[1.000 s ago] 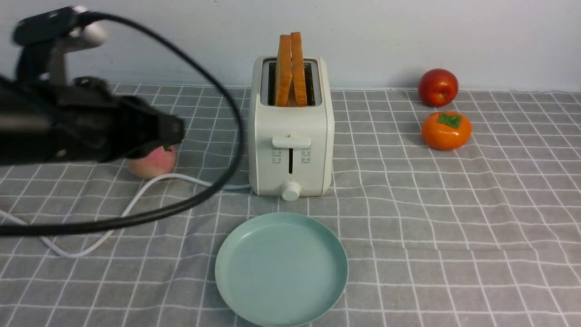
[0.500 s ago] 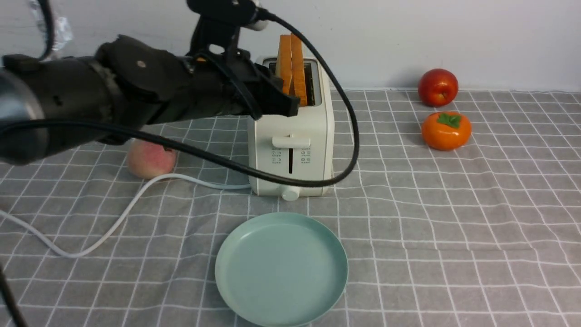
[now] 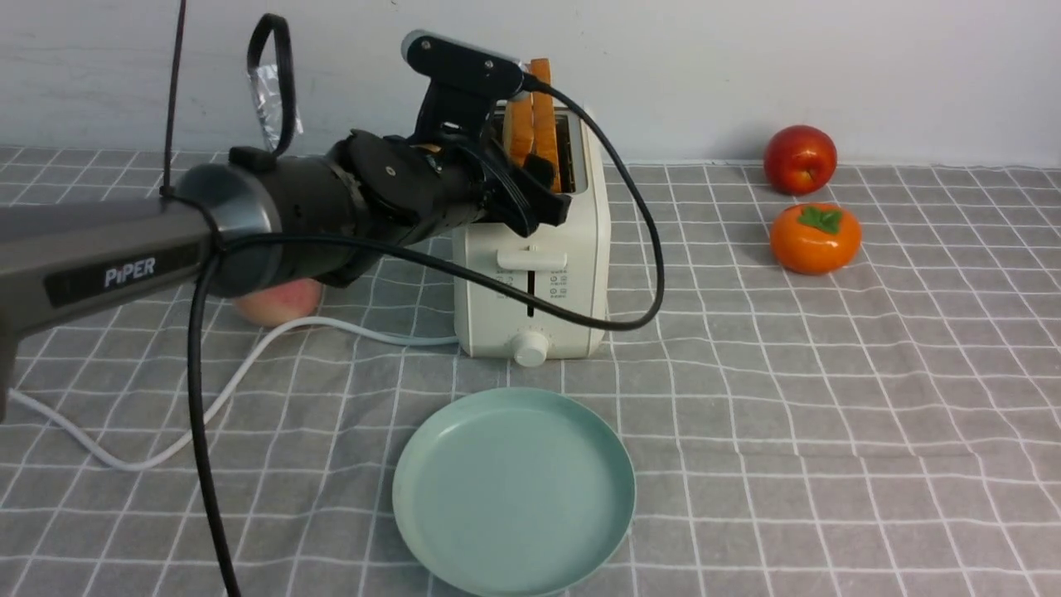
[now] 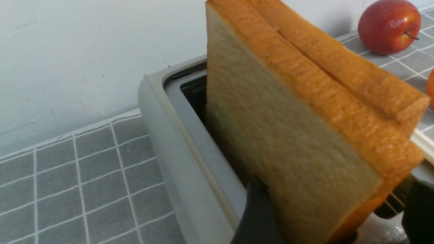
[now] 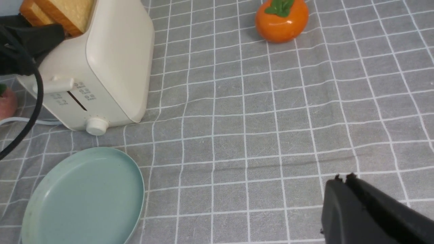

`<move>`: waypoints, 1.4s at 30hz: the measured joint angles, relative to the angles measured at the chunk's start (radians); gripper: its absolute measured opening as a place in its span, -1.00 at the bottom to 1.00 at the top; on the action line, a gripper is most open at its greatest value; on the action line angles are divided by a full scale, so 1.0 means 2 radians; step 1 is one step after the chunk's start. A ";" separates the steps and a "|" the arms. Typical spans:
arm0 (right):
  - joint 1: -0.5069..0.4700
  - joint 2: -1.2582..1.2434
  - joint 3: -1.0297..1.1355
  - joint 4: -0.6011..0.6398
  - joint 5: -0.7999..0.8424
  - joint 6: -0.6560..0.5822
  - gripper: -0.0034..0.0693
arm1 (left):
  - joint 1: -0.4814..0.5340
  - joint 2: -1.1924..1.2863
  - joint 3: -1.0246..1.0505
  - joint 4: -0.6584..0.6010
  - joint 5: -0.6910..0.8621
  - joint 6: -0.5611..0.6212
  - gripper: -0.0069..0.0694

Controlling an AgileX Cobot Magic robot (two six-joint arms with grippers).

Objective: Take toasted bread from bread machine on grey coffee table place on plate.
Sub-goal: 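Reach for a toast slice standing in the toaster with the left gripper, then place the slice of bread on the plate with the left gripper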

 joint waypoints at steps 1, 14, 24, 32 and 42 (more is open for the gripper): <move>0.000 0.000 0.000 -0.002 0.000 0.000 -0.90 | 0.000 0.001 0.000 0.000 -0.006 0.000 0.38; 0.000 0.000 0.000 -0.005 -0.002 0.000 -0.87 | 0.000 -0.008 0.000 0.010 -0.023 0.000 -0.72; 0.000 0.000 0.000 -0.005 -0.002 0.000 -0.84 | 0.000 -0.163 0.007 -0.098 0.038 0.036 -0.72; 0.000 0.000 0.000 0.004 0.012 0.000 -0.84 | 0.000 -0.309 0.117 -0.233 0.065 0.089 -0.72; 0.000 0.000 0.000 0.037 0.012 0.000 -0.81 | 0.000 -0.398 0.269 -0.233 0.269 -0.034 -0.72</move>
